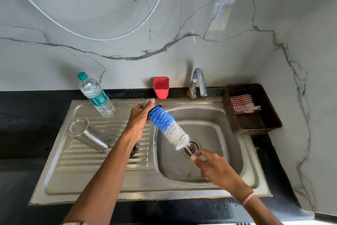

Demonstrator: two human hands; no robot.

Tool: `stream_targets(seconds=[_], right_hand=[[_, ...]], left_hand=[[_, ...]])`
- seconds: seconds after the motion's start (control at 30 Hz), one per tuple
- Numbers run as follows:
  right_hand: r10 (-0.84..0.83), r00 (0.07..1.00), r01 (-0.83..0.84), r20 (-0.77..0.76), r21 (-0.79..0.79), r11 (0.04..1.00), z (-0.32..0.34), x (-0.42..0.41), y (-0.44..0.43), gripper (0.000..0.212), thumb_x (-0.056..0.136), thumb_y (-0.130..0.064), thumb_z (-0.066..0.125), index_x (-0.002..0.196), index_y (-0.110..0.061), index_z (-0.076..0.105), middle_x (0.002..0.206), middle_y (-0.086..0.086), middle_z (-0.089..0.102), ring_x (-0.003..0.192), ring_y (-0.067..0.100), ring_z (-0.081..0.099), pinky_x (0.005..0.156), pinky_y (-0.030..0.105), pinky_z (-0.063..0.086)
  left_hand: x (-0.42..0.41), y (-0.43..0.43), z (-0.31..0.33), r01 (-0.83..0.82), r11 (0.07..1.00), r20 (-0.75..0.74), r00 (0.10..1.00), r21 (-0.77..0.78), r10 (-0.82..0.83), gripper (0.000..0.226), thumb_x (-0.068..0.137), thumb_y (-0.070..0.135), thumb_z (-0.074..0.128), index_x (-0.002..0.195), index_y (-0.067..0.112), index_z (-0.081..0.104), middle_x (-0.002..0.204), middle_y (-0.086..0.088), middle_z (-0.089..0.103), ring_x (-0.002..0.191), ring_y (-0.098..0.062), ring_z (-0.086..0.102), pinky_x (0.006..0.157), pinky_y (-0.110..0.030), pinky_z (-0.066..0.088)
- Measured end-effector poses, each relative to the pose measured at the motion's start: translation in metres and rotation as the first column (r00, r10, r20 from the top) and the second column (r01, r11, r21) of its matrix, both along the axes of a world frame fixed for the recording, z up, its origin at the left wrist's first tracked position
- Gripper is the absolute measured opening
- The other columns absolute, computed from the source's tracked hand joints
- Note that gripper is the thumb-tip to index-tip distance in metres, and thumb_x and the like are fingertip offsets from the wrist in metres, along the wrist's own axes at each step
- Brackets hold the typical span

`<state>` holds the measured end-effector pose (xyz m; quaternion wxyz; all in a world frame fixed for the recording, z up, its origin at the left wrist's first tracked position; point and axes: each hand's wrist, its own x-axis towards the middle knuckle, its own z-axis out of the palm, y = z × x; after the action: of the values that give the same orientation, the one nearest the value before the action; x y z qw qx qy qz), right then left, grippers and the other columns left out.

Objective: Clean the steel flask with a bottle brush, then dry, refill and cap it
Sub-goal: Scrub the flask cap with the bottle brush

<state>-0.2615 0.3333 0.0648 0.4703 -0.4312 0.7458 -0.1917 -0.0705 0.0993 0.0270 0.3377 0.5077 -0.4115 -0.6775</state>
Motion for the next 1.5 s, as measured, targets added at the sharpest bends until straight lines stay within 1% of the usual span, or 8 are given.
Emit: stream_targets(seconds=[0.07,0.13,0.43,0.67,0.97,1.1,1.23,1.5], right_hand=[[0.124,0.839,-0.179,-0.53,-0.053,0.983,-0.007,0.006,-0.002,0.025,0.1,-0.054,0.046,0.111,-0.033,0.049,0.085,-0.001,0.07,0.077,0.031,0.068,0.064,0.038,0.049],[0.085,0.753,-0.218,-0.652,-0.125,0.968,-0.01,0.01,-0.008,0.017,0.103,-0.045,0.04,0.111,-0.03,0.044,0.095,0.0,0.071,0.086,0.038,0.066,0.063,0.039,0.045],[0.085,0.886,-0.218,-0.456,-0.247,0.944,-0.023,-0.015,0.003,0.018,0.101,-0.047,0.051,0.093,-0.033,0.045,0.061,-0.003,0.05,0.062,0.03,0.039,0.061,0.045,0.048],[0.097,0.958,-0.178,-0.269,-0.295,0.939,-0.017,-0.027,0.015,0.024,0.099,-0.043,0.061,0.082,-0.025,0.064,0.057,-0.005,0.045,0.054,0.014,0.035,0.052,0.022,0.032],[-0.073,0.928,-0.081,-0.365,-0.39,0.917,-0.034,-0.015,0.029,0.01,0.096,-0.042,0.065,0.091,-0.034,0.065,0.055,-0.006,0.042,0.059,0.023,0.033,0.051,0.024,0.036],[-0.095,0.907,-0.07,-0.409,-0.37,0.926,-0.042,-0.012,0.027,0.01,0.094,-0.044,0.066,0.092,-0.036,0.063,0.051,-0.011,0.042,0.055,0.02,0.031,0.052,0.03,0.039],[-0.125,0.887,-0.038,-0.445,-0.339,0.94,-0.046,-0.014,0.028,0.011,0.094,-0.045,0.065,0.093,-0.035,0.061,0.051,-0.011,0.042,0.054,0.02,0.033,0.053,0.034,0.042],[-0.224,0.841,0.077,-0.492,-0.301,0.951,-0.046,-0.027,0.03,0.023,0.096,-0.045,0.06,0.081,-0.029,0.056,0.054,-0.003,0.054,0.059,0.033,0.056,0.055,0.039,0.05]], left_hand=[[-0.006,0.002,-0.003,-0.015,1.0,0.037,0.999,0.003,0.015,0.049,0.08,0.055,0.079,0.093,0.01,0.063,0.087,-0.007,0.072,0.083,-0.02,0.069,0.088,-0.043,0.057],[-0.01,0.004,-0.004,-0.041,0.999,0.036,0.999,0.027,0.04,0.05,0.08,0.054,0.078,0.098,0.009,0.064,0.091,-0.009,0.073,0.084,-0.02,0.071,0.09,-0.043,0.058],[-0.002,0.0,-0.011,-0.044,0.998,0.04,0.998,0.037,0.042,0.051,0.074,0.059,0.079,0.09,0.012,0.068,0.089,-0.009,0.074,0.086,-0.023,0.069,0.092,-0.047,0.055],[0.006,-0.006,-0.013,-0.109,0.991,0.012,0.994,0.074,0.108,0.039,0.091,0.044,0.074,0.105,0.008,0.066,0.087,-0.005,0.078,0.088,-0.019,0.074,0.079,-0.036,0.061],[0.014,-0.001,-0.022,-0.148,0.976,-0.067,0.985,0.16,0.16,0.041,0.097,0.039,0.069,0.12,0.006,0.065,0.102,-0.013,0.076,0.103,-0.028,0.07,0.088,-0.04,0.06],[0.015,0.003,-0.021,-0.07,0.995,-0.026,0.997,0.075,0.072,0.031,0.097,0.037,0.069,0.107,0.008,0.066,0.083,-0.004,0.076,0.086,-0.019,0.074,0.097,-0.045,0.058],[0.017,0.004,-0.015,0.022,0.998,0.034,0.999,-0.052,-0.02,0.035,0.086,0.045,0.077,0.103,0.015,0.071,0.09,-0.003,0.074,0.097,-0.024,0.072,0.105,-0.051,0.054],[0.0,0.01,0.004,0.271,0.922,0.279,0.941,-0.278,-0.192,0.06,0.071,0.035,0.095,0.125,0.031,0.071,0.118,0.007,0.075,0.105,-0.012,0.073,0.092,-0.029,0.059]])
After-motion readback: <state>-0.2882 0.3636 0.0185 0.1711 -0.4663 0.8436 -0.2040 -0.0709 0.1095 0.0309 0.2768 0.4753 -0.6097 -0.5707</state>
